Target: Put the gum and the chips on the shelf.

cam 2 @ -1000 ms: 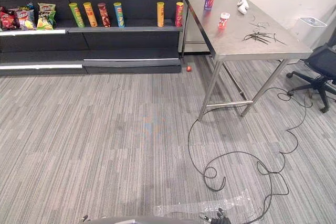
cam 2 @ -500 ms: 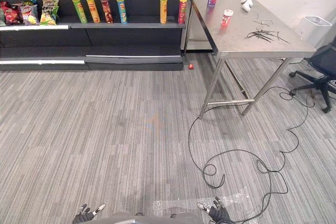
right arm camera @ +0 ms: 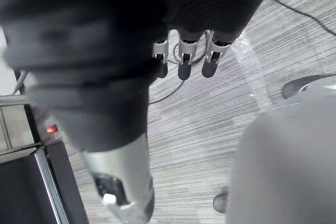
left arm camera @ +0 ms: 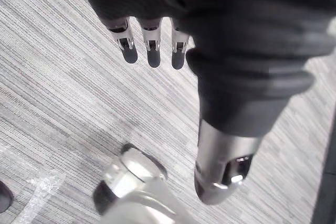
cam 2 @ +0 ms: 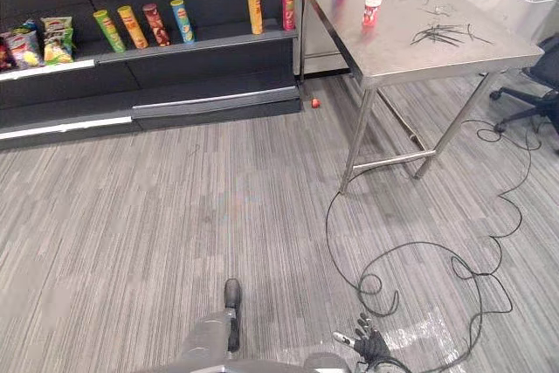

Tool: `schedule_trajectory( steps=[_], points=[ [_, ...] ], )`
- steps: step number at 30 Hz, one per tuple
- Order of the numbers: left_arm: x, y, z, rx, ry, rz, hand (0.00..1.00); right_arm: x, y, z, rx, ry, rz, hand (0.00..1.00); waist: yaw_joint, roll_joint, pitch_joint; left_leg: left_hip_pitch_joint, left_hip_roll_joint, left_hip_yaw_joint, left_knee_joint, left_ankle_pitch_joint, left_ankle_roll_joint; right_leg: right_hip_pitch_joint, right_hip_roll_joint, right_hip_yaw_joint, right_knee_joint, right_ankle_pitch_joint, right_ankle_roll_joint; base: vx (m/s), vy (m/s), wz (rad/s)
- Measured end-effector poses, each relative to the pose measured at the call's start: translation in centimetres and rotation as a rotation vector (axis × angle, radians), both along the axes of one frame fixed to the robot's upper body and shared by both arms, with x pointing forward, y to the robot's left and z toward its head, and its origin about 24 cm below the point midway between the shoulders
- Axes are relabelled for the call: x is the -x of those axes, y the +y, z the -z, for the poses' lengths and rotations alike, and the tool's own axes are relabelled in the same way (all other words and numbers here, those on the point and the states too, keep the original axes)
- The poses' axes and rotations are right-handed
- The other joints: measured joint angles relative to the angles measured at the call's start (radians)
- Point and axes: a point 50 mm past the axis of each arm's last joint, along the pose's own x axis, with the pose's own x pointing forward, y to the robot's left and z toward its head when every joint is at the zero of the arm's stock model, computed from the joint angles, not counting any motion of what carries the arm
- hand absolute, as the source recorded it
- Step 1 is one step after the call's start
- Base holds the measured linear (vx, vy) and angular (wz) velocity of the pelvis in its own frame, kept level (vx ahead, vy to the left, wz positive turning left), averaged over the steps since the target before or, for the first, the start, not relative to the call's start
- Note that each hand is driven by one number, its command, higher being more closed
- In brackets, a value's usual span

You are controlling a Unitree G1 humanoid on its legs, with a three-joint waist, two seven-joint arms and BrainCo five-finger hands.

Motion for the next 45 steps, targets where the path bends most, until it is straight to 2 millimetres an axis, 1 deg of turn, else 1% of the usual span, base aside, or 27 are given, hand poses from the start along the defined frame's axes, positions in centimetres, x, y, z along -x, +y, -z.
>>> schedule_trajectory(
  steps=[2,3,7,9,11,12,14,15,17,19,21,22,23,24,26,27,28,30,31,32,34,35,37,40,43,44,45],
  points=[
    [0.2,0.9,-0.2,-0.034,0.015,0.038,0.00,-0.4,0.8,0.1,-0.019,-0.010,-0.021,0.00,0.009,-0.038,-0.019,-0.015,-0.044,-0.006,0.095,0.001,0.021,0.013,-0.037,0.045,0.005,0.004,-0.008,0.47,0.298,-0.42],
    [-0.8,2.0,-0.3,-0.066,0.006,0.083,0.00,-0.8,1.5,0.1,-0.035,-0.019,-0.037,0.00,0.002,-0.059,-0.027,-0.028,-0.073,0.000,0.143,-0.044,0.049,-0.004,-0.067,0.072,0.041,0.043,-0.003,0.41,0.253,0.01],
    [-2.6,2.5,-0.5,-0.084,-0.030,0.123,0.00,-0.3,1.2,0.2,-0.025,0.000,-0.037,0.00,-0.001,-0.068,-0.038,-0.012,-0.138,0.036,0.255,-0.164,0.113,-0.073,-0.115,0.131,0.283,0.088,0.032,0.36,0.218,0.03],
    [-2.7,2.7,-0.6,-0.090,-0.031,0.128,0.00,-0.1,1.2,0.3,-0.015,0.013,-0.062,0.00,-0.006,-0.077,-0.054,0.022,-0.176,0.057,0.262,-0.214,0.139,-0.144,-0.141,0.153,0.470,0.170,0.049,0.38,0.224,0.02],
    [-4.1,3.0,-0.7,-0.102,-0.062,0.154,0.00,0.3,0.9,0.3,-0.002,0.026,-0.032,0.00,-0.016,-0.079,-0.054,0.110,-0.218,0.048,0.218,-0.259,0.169,-0.250,-0.155,0.158,0.720,0.413,0.091,0.33,0.172,0.15],
    [-4.4,3.0,-0.8,-0.104,-0.070,0.163,0.00,0.4,0.9,0.4,-0.002,0.030,-0.024,0.00,-0.018,-0.075,-0.050,0.130,-0.222,0.044,0.203,-0.263,0.173,-0.289,-0.155,0.151,0.792,0.398,0.077,0.31,0.107,0.19],
    [-5.8,3.4,-1.1,-0.125,-0.108,0.181,0.00,0.3,1.1,0.4,-0.005,0.022,-0.016,0.00,-0.033,-0.083,-0.049,0.209,-0.221,0.020,0.142,-0.275,0.189,-0.456,-0.146,0.040,0.948,0.264,-0.006,0.31,0.055,0.16],
    [-6.1,3.5,-1.2,-0.130,-0.120,0.179,0.00,0.2,1.1,0.3,-0.006,0.018,-0.015,0.00,-0.034,-0.085,-0.048,0.228,-0.218,0.018,0.124,-0.275,0.193,-0.490,-0.140,0.009,0.932,0.237,-0.012,0.34,0.020,0.08],
    [-7.1,3.1,-1.4,-0.122,-0.171,0.133,0.00,0.6,1.2,0.3,-0.003,0.012,-0.009,0.00,-0.038,-0.082,-0.045,0.307,-0.191,-0.007,0.077,-0.301,0.190,-0.567,-0.103,-0.105,0.740,0.170,-0.013,0.41,-0.066,0.18],
    [-7.8,2.6,-1.4,-0.104,-0.204,0.080,0.00,1.2,1.3,0.3,-0.003,0.006,0.009,0.00,-0.037,-0.072,-0.044,0.367,-0.152,-0.027,0.056,-0.335,0.170,-0.584,-0.073,-0.177,0.519,0.176,-0.005,0.49,-0.158,0.31],
    [-7.7,2.0,-1.3,-0.092,-0.216,0.043,0.00,1.4,1.4,0.3,0.000,-0.004,0.023,0.00,-0.036,-0.068,-0.044,0.421,-0.115,-0.043,0.045,-0.382,0.142,-0.581,-0.044,-0.198,0.245,0.220,0.018,0.49,-0.175,0.27],
    [-7.9,1.5,-1.3,-0.083,-0.226,0.027,0.00,1.5,1.4,0.3,0.003,-0.002,0.029,0.00,-0.035,-0.070,-0.044,0.444,-0.102,-0.056,0.046,-0.412,0.120,-0.578,-0.035,-0.186,0.076,0.277,0.018,0.46,-0.188,0.28],
    [-7.9,1.2,-1.3,-0.075,-0.234,0.007,0.00,1.5,1.3,0.3,0.007,-0.003,0.032,0.00,-0.035,-0.065,-0.046,0.463,-0.090,-0.069,0.046,-0.436,0.100,-0.575,-0.030,-0.183,0.037,0.381,0.024,0.74,-0.295,0.43],
    [-7.9,0.7,-1.2,-0.058,-0.233,-0.018,0.00,1.5,0.9,0.2,0.021,-0.004,0.035,0.00,-0.036,-0.044,-0.050,0.491,-0.066,-0.089,0.040,-0.444,0.089,-0.568,-0.008,-0.193,0.073,0.431,-0.030,0.51,-0.199,0.37],
    [-8.3,0.0,-1.2,-0.044,-0.250,-0.028,0.00,0.9,0.5,0.0,0.036,-0.013,0.041,0.00,-0.033,-0.028,-0.047,0.510,-0.046,-0.089,0.043,-0.393,0.054,-0.582,-0.008,-0.210,0.174,0.356,-0.060,0.60,-0.247,0.27],
    [-8.3,-0.2,-1.2,-0.038,-0.245,-0.033,0.00,0.7,0.3,0.0,0.040,-0.007,0.048,0.00,-0.033,-0.027,-0.049,0.531,-0.040,-0.090,0.063,-0.335,0.044,-0.571,-0.015,-0.226,0.251,0.288,-0.079,0.68,-0.297,0.21],
    [-8.3,-0.2,-1.1,-0.037,-0.242,-0.034,0.00,0.7,0.3,0.0,0.041,0.002,0.050,0.00,-0.033,-0.026,-0.052,0.531,-0.037,-0.089,0.086,-0.314,0.044,-0.558,-0.013,-0.231,0.264,0.264,-0.082,0.66,-0.290,0.15],
    [-8.1,-0.3,-1.0,-0.032,-0.222,-0.025,0.00,0.9,0.1,0.1,0.044,0.027,0.057,0.00,-0.033,-0.013,-0.060,0.479,-0.020,-0.088,0.259,-0.263,0.041,-0.509,0.003,-0.241,0.260,0.200,-0.083,0.43,-0.190,0.07],
    [-7.9,-0.3,-0.9,-0.021,-0.207,-0.049,0.00,1.0,-0.1,0.1,0.048,0.040,0.063,0.00,-0.036,0.000,-0.067,0.379,-0.001,-0.089,0.485,-0.178,0.015,-0.471,0.021,-0.249,0.248,0.168,-0.085,0.41,-0.164,0.05],
    [-7.6,-0.5,-0.8,-0.007,-0.191,-0.083,0.00,1.3,-0.4,0.1,0.056,0.049,0.065,0.00,-0.036,0.007,-0.072,0.258,0.035,-0.088,0.719,-0.069,-0.055,-0.423,0.049,-0.253,0.218,0.145,-0.091,0.43,-0.144,0.03],
    [-6.9,-0.2,-0.7,-0.010,-0.166,-0.123,0.00,1.4,-0.5,0.1,0.063,0.056,0.064,0.00,-0.030,0.011,-0.072,0.118,0.078,-0.053,0.982,-0.091,-0.046,-0.319,0.076,-0.254,0.166,0.127,-0.101,0.43,-0.071,-0.09],
    [-6.1,0.1,-0.6,-0.017,-0.144,-0.136,0.00,1.5,-0.3,0.2,0.059,0.064,0.063,0.00,-0.031,-0.001,-0.072,0.063,0.092,-0.014,1.025,-0.134,-0.030,-0.244,0.081,-0.250,0.119,0.125,-0.101,0.41,-0.050,-0.12],
    [-5.9,0.4,-0.6,-0.030,-0.144,-0.159,0.00,1.5,-0.1,0.2,0.053,0.067,0.061,0.00,-0.022,-0.013,-0.076,-0.011,0.099,0.040,0.945,-0.207,0.005,-0.172,0.078,-0.237,0.058,0.130,-0.087,0.43,-0.021,-0.26],
    [-6.3,0.8,-0.8,-0.042,-0.154,-0.164,0.00,0.7,0.4,0.2,0.039,0.052,0.054,0.00,0.002,-0.033,-0.073,-0.026,0.080,0.116,0.549,-0.256,0.041,-0.106,0.039,-0.198,0.010,0.129,-0.058,0.42,0.125,-0.51],
    [-6.3,1.3,-0.8,-0.053,-0.154,-0.159,0.00,0.1,1.3,0.2,0.012,0.027,0.062,0.00,0.003,-0.062,-0.073,0.013,0.052,0.096,0.139,-0.192,0.060,-0.063,-0.019,-0.168,-0.002,0.097,-0.010,0.33,0.200,-0.27],
    [-6.4,1.3,-0.8,-0.053,-0.154,-0.149,0.00,0.1,1.4,0.2,0.010,0.026,0.064,0.00,0.005,-0.064,-0.073,0.020,0.052,0.071,0.039,-0.161,0.050,-0.052,-0.034,-0.158,-0.002,0.083,0.006,0.34,0.343,-0.32],
    [-6.5,1.1,-0.8,-0.051,-0.156,-0.137,0.00,0.2,1.4,0.2,0.009,0.027,0.064,0.00,0.017,-0.064,-0.072,0.025,0.061,0.045,-0.025,-0.099,0.004,-0.036,-0.054,-0.117,0.001,0.035,0.043,0.39,0.435,-0.34]
  ],
)
